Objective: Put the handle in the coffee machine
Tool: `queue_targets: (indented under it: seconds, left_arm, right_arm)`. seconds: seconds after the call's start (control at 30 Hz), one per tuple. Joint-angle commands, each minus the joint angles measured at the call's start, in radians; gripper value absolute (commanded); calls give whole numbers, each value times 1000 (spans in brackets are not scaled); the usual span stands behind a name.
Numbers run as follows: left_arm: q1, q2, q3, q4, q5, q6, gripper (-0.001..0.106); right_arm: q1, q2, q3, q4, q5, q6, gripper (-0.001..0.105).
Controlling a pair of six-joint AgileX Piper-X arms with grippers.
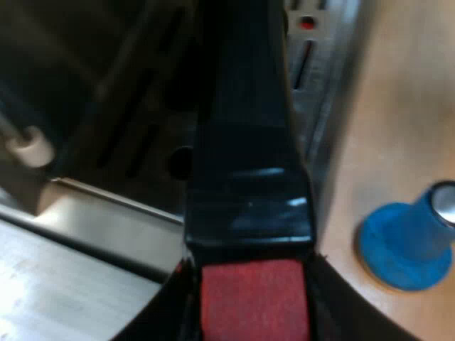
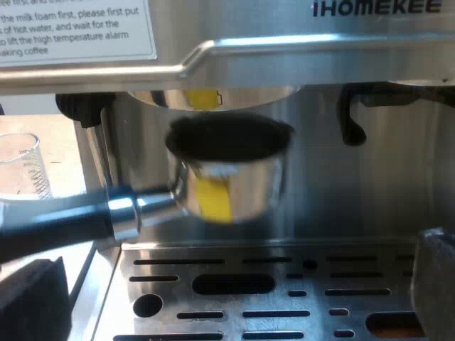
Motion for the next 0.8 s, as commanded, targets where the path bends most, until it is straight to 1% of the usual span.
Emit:
queue_targets:
  seconds: [0.03,0.8]
  left_arm:
    - [-4,-5,-14,-36,60,-47,0]
    - [-6,-22,-14,-34,58,-55,0]
  right_arm:
    - [-5,-5,0,-7,3,-13,98]
    - [-5,-5,0,-7,-20,-13,98]
